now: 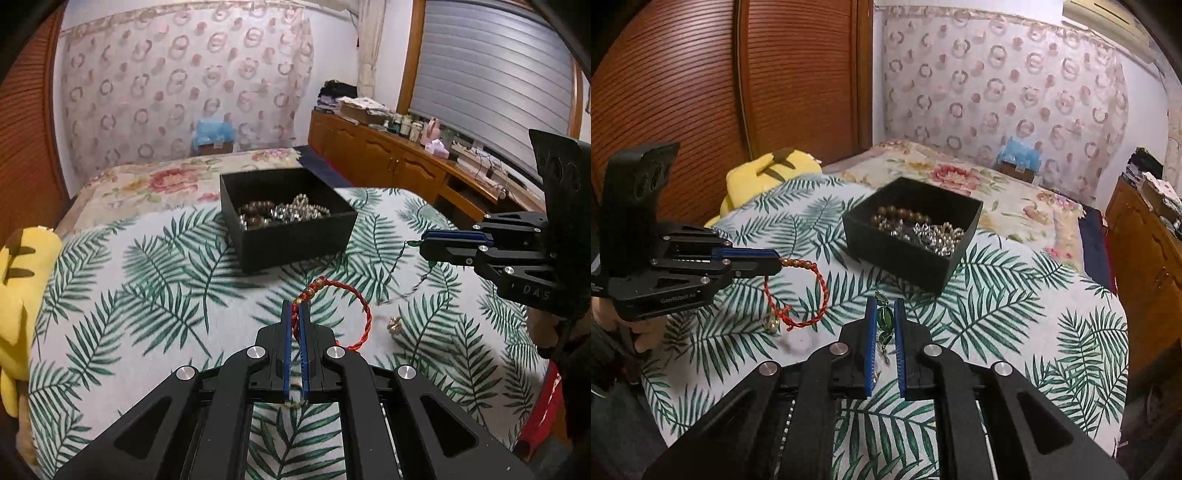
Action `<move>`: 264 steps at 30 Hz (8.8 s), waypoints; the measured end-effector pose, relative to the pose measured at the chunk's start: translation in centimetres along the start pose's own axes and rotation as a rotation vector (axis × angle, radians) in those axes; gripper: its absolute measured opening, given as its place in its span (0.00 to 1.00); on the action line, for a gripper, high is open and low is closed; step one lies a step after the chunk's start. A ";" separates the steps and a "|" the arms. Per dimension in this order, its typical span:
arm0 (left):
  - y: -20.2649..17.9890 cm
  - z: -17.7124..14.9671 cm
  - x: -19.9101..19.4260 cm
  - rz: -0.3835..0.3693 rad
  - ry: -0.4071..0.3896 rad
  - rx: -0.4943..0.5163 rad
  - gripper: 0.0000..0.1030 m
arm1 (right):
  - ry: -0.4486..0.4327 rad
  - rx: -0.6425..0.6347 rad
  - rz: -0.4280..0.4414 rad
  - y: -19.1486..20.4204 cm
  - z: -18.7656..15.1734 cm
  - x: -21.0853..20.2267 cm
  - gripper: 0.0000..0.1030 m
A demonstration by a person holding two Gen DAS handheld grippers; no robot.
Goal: Organize jewelry
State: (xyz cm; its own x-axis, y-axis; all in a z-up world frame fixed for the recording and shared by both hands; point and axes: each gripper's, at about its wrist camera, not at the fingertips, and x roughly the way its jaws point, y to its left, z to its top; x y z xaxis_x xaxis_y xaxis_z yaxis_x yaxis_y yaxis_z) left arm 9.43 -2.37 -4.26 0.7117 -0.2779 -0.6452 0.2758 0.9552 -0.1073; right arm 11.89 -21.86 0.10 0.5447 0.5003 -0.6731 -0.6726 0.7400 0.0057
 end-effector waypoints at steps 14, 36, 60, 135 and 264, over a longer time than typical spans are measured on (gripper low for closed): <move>0.6 2.6 -0.3 0.007 -0.068 0.001 0.03 | -0.054 -0.018 -0.044 -0.8 3.3 0.3 0.10; 3.1 6.9 2.2 0.068 -0.107 -0.014 0.03 | -0.060 0.039 -0.063 -3.5 8.9 6.1 0.11; 3.4 11.0 8.9 0.111 -0.054 -0.003 0.03 | -0.017 0.086 -0.064 -5.9 4.1 6.3 0.25; -1.3 -4.9 2.2 0.023 0.165 0.136 0.29 | 0.130 -0.032 -0.012 1.8 -5.4 4.8 0.16; 0.2 2.3 -8.1 0.275 -0.199 -0.080 0.92 | -0.326 0.297 -0.290 -0.6 -1.6 -8.0 0.97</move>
State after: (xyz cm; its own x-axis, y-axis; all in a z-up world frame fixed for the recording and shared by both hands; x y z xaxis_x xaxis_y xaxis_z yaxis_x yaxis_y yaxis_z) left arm 5.18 -0.17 2.72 0.8663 -0.0156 -0.4992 0.0099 0.9999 -0.0141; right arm 7.12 -26.99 4.32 0.8467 0.3351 -0.4134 -0.3260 0.9406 0.0947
